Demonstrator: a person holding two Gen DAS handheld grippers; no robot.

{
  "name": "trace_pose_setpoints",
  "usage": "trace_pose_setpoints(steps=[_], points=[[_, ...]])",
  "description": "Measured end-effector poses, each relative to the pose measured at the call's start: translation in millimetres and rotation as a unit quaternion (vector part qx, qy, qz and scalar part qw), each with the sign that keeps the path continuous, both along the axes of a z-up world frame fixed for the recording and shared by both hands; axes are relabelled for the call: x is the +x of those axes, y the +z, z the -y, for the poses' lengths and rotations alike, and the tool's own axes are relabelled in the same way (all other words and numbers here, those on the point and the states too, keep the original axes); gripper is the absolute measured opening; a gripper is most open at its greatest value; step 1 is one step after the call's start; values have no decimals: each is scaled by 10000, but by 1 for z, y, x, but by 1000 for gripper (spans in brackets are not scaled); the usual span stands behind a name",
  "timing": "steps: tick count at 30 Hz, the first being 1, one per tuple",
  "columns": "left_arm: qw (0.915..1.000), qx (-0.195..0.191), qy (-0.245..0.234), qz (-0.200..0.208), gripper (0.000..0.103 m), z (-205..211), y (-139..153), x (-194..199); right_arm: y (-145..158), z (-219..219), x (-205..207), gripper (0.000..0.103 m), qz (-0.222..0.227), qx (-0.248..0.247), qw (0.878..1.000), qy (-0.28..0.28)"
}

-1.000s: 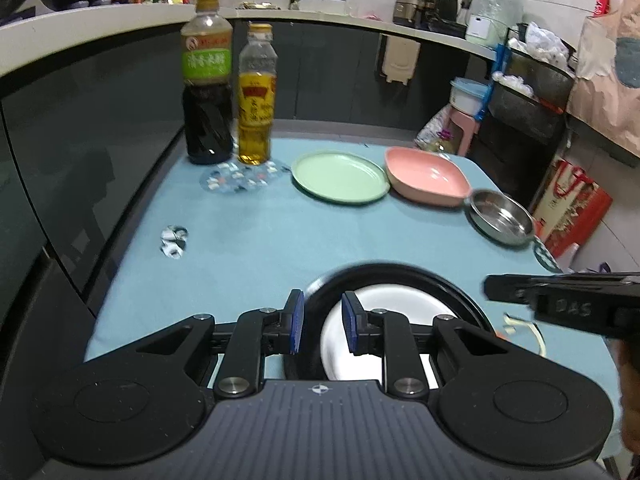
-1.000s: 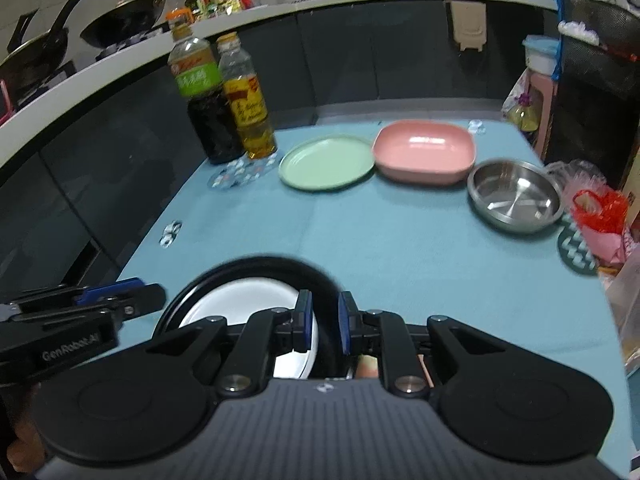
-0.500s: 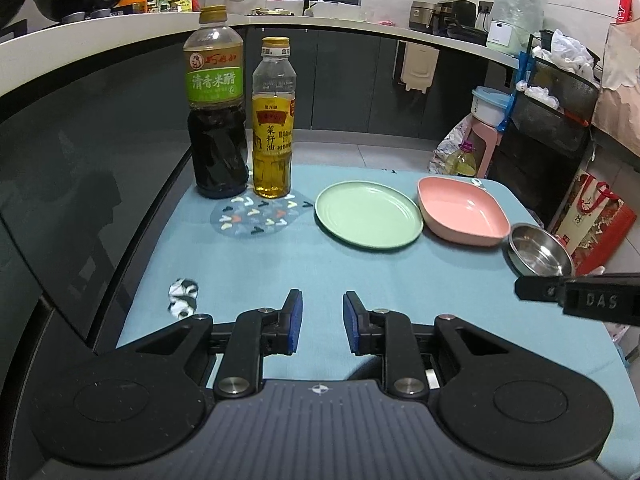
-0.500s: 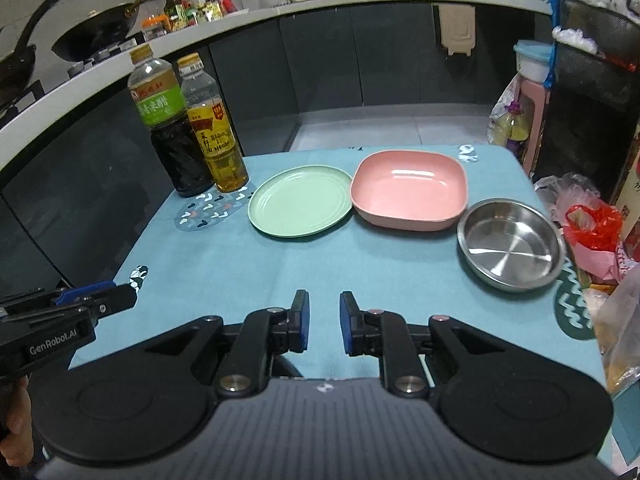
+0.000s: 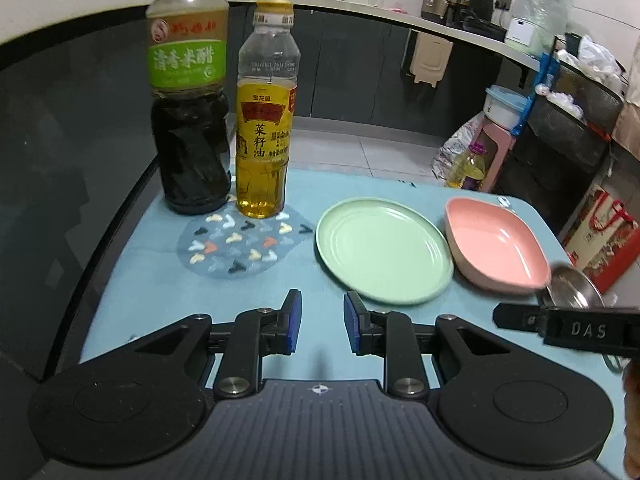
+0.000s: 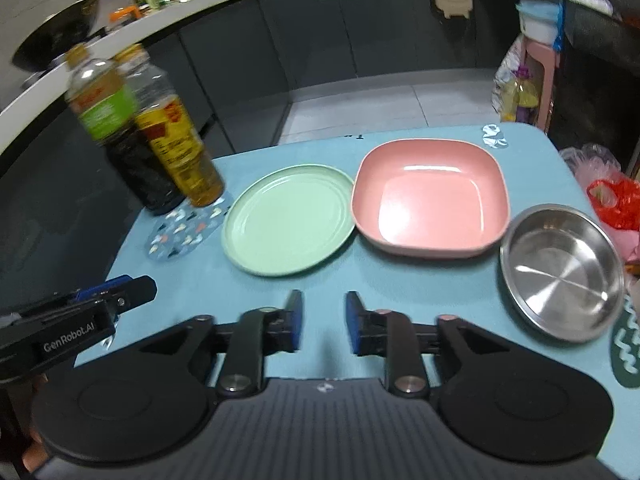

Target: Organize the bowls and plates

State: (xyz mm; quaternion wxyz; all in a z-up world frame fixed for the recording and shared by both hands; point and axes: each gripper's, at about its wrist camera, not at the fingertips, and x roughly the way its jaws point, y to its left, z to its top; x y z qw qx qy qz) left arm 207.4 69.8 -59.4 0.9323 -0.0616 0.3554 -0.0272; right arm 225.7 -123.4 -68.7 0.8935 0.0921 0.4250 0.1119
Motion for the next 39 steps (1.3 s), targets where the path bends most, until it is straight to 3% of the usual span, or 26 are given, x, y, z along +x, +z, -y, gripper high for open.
trace_pose_setpoints(steps=[8, 17, 22, 33, 36, 39], points=[[9999, -46, 88, 26, 22, 3, -20, 57, -24, -4, 49, 23, -384, 167, 9982, -426], [9993, -313, 131, -123, 22, -3, -39, 86, -30, -1, 63, 23, -382, 248, 9980, -444], [9987, -445, 59, -254, 22, 2, -47, 93, -34, 1, 69, 23, -419, 384, 9972, -481], [9991, -299, -35, -315, 22, 11, -58, 101, -42, -1, 76, 23, -418, 474, 9967, -509], [9994, -179, -109, -277, 22, 15, -59, 98, -42, -9, 76, 15, -300, 138, 9991, -250], [9994, -50, -212, -264, 22, 16, -57, 94, -41, -12, 73, 13, -212, -75, 9996, -152]])
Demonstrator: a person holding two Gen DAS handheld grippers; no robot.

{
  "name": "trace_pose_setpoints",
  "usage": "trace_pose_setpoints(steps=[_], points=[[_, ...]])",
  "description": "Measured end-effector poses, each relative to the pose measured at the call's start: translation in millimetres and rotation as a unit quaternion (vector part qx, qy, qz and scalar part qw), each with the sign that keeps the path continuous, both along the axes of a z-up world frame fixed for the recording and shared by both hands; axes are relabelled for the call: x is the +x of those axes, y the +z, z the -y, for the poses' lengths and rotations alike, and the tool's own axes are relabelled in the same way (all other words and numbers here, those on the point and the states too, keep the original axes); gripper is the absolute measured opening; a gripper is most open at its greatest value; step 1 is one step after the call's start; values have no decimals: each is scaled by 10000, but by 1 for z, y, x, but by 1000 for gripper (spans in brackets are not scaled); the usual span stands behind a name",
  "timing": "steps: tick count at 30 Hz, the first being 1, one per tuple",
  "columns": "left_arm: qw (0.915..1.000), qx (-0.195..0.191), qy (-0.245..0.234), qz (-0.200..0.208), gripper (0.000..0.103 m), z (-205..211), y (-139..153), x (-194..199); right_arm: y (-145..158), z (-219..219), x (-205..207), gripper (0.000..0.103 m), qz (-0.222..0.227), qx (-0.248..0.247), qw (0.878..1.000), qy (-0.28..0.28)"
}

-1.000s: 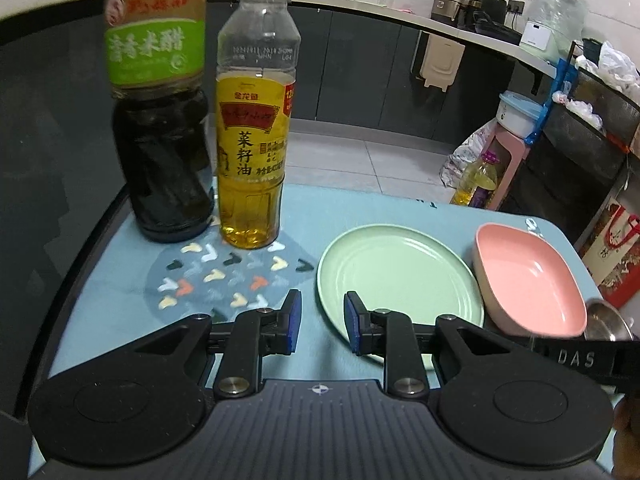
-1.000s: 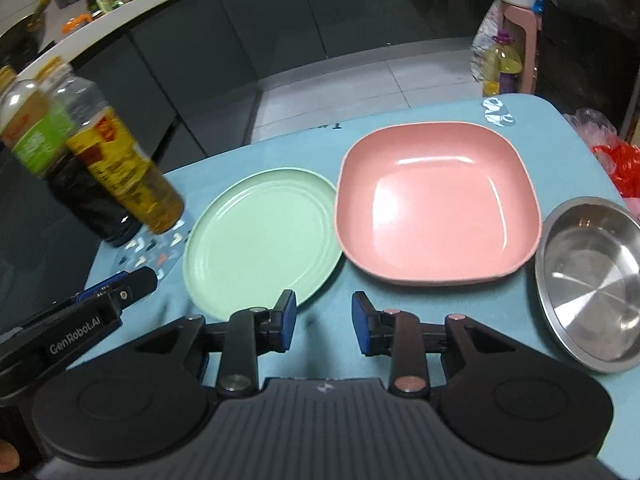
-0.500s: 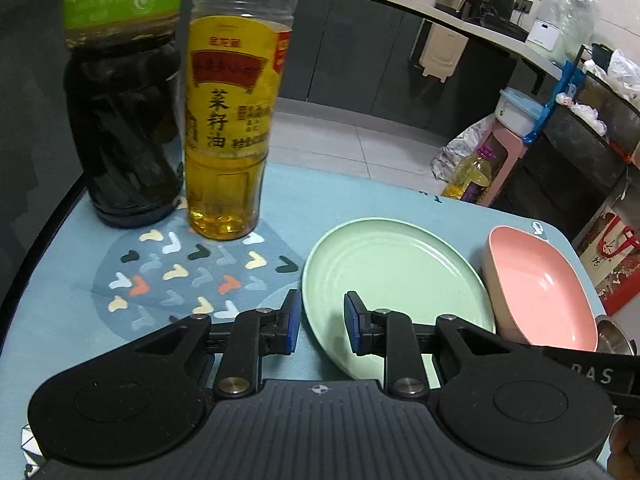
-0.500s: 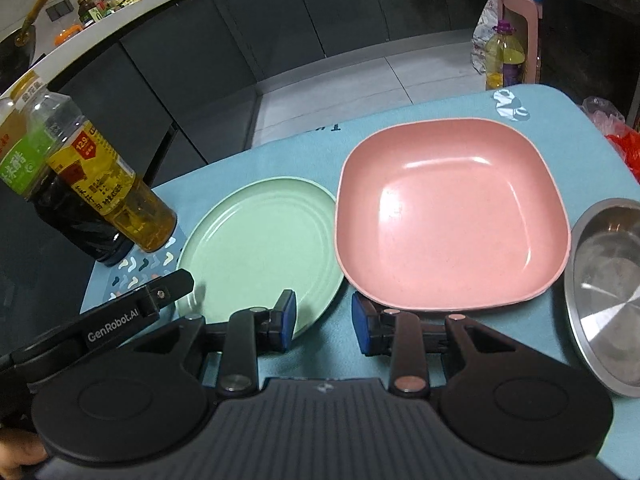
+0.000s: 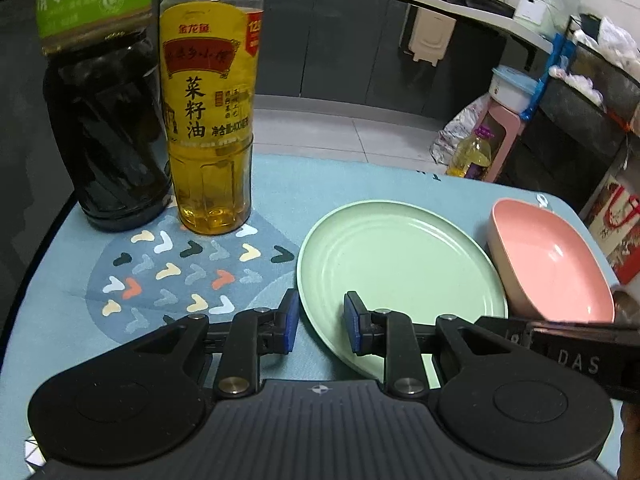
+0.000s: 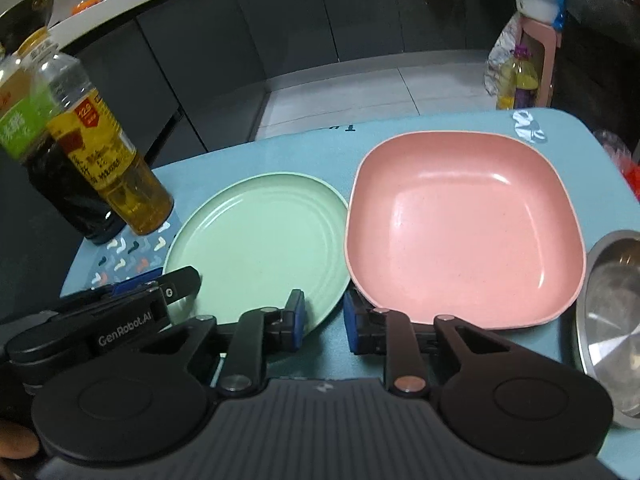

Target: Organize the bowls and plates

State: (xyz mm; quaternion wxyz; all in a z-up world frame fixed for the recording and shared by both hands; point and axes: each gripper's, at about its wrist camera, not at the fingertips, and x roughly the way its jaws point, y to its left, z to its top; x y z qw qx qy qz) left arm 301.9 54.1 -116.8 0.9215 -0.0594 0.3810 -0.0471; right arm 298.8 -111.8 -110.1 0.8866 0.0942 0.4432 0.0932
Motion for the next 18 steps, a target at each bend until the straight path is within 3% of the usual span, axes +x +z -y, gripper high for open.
trace_pose_setpoints(steps=[9, 18], points=[[9996, 107, -62, 268, 22, -10, 17, -37, 12, -1, -17, 13, -20, 147, 9996, 223], [9988, -46, 6, 479, 22, -27, 37, -85, 22, -12, -44, 13, -4, 232, 9983, 532]])
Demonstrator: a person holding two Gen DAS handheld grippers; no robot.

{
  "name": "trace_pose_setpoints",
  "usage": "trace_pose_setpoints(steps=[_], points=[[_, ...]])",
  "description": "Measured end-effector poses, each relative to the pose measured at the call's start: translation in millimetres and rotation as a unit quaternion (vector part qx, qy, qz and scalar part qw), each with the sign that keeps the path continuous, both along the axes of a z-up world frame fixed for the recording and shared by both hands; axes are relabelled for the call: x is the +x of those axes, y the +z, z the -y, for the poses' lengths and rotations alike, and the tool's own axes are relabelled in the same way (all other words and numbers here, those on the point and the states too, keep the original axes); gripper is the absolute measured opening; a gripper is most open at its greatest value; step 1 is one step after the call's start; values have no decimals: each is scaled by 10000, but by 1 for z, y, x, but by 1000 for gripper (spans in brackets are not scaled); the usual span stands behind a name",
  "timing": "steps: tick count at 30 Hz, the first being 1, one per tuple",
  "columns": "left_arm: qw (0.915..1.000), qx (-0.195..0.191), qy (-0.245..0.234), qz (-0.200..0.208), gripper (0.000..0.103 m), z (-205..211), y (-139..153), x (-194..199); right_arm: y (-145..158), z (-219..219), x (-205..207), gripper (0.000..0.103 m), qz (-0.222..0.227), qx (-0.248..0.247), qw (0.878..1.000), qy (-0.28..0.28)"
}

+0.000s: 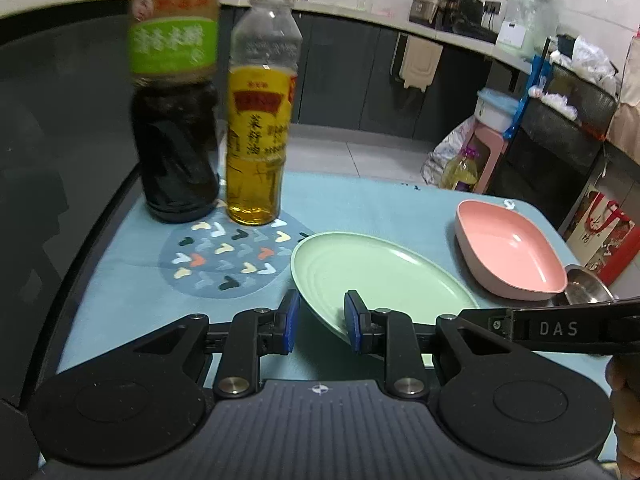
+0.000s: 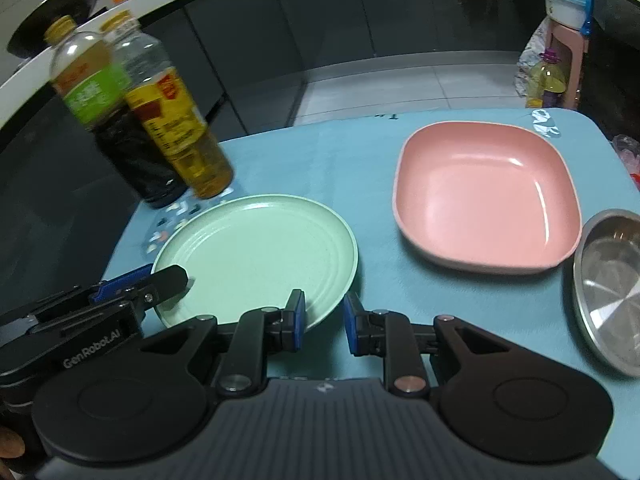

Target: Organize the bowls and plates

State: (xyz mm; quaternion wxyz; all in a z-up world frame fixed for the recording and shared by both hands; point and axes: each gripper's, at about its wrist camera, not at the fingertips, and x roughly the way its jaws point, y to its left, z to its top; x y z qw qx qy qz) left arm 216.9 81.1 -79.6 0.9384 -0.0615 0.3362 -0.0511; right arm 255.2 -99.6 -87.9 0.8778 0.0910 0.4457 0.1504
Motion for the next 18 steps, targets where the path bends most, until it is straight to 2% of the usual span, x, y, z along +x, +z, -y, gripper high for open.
trace_pose_setpoints(steps=[9, 14, 18], points=[[9997, 20, 166, 202, 22, -15, 7, -41, 8, -21, -29, 13, 82, -53, 9994, 344], [9995, -96, 258, 165, 23, -27, 4, -61, 12, -30, -44, 13, 135, -109, 9986, 496], [9995, -306, 87, 46, 23, -30, 3, -73, 17, -41, -58, 13, 221, -16, 9970, 740]])
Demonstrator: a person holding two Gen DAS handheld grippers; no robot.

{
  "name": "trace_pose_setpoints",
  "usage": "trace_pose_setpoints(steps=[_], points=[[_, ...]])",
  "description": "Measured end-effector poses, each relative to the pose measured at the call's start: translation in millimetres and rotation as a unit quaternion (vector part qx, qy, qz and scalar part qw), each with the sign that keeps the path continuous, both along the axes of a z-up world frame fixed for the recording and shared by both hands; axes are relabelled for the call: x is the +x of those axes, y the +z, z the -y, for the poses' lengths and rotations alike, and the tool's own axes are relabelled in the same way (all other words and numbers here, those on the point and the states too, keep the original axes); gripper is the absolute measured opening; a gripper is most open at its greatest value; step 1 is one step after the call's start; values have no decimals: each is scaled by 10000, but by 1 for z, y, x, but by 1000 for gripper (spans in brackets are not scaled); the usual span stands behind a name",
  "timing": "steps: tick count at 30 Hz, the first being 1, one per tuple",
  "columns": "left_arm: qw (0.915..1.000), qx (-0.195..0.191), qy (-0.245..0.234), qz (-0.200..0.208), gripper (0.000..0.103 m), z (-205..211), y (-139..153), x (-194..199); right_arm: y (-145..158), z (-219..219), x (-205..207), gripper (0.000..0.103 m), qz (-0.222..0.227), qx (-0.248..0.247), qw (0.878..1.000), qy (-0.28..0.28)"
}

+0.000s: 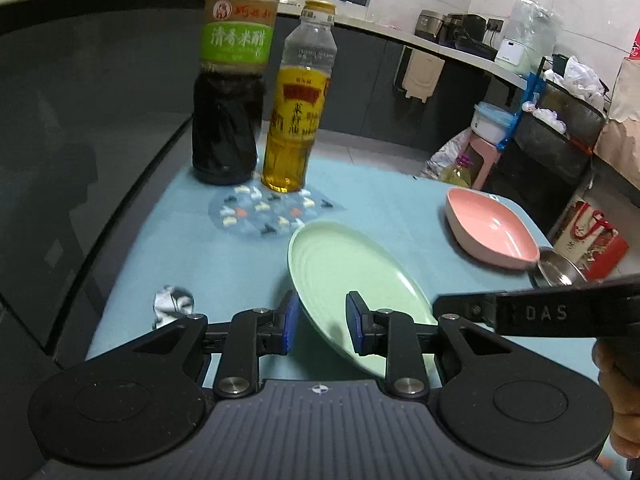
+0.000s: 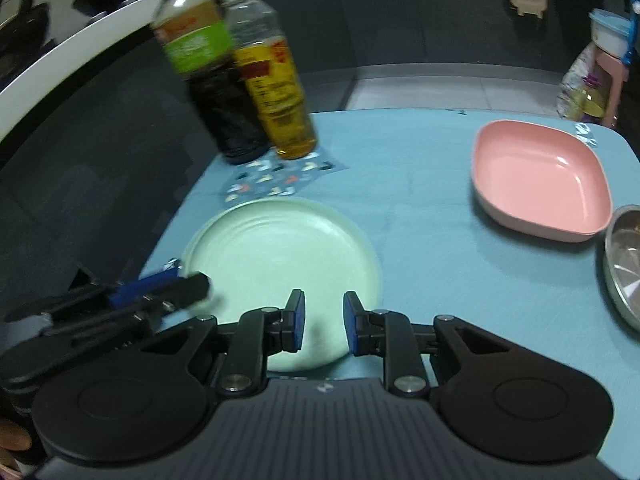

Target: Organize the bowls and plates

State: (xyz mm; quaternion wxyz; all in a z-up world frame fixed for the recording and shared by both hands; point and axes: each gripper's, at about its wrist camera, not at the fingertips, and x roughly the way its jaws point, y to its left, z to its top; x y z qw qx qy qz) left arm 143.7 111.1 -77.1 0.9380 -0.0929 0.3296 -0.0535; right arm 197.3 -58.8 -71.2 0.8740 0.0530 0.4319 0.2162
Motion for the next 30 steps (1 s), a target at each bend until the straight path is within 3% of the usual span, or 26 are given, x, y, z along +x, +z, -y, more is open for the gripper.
trace_pose_setpoints(steps=[5, 14, 30], points=[[9998, 119, 68, 118, 23, -3, -1, -11, 3, -7, -13, 13, 112, -138, 9998, 78], [9993, 14, 366, -52, 23, -21, -6, -19, 1, 13, -15, 13, 46, -204, 9991, -360], [9997, 240, 67, 18, 25, 26, 12, -9, 5, 70, -16, 13, 111, 112, 9963, -842]])
